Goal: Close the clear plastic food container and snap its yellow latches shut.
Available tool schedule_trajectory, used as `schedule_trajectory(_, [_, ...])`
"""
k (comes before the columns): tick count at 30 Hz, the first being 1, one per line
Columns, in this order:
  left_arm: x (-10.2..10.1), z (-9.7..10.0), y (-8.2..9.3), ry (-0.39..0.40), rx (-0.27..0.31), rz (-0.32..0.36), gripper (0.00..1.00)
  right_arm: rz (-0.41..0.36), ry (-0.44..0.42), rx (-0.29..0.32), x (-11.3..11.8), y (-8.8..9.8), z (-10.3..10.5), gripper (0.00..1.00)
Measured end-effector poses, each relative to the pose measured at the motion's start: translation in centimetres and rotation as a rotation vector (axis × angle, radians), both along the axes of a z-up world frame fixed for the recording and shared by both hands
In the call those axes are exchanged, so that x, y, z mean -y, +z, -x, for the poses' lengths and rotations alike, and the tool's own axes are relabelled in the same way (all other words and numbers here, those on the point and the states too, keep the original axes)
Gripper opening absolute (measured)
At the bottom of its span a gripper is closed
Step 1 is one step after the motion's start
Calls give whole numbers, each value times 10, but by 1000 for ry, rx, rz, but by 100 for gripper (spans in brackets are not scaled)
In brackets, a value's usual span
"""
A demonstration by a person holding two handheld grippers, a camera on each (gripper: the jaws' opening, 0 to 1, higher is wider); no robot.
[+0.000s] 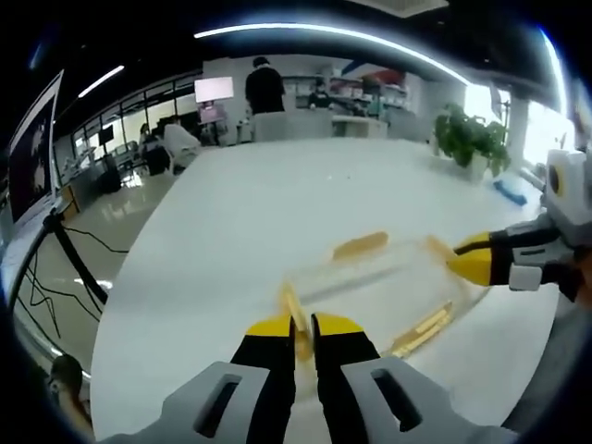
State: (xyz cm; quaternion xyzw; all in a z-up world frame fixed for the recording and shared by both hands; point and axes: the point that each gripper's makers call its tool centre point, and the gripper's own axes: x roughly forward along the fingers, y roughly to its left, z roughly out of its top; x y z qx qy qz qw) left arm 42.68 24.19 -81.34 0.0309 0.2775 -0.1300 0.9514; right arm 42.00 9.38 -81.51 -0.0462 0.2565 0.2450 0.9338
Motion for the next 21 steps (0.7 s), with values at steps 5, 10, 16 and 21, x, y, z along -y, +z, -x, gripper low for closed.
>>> schedule_trajectory(5, [8,0,6,-5,10,4,3,9,-15,-6,6,3,2,4])
schedule_trajectory(10, [8,3,10,21,15,30,3,5,-1,-2,9,8,8,4])
schedule_trajectory(16, [21,7,16,7,22,37,3,-6,-16,4,21,13,11,4])
schedule_trajectory(21, [29,10,22,-5,27,31,3,-7,-14,8,30,18,15,4])
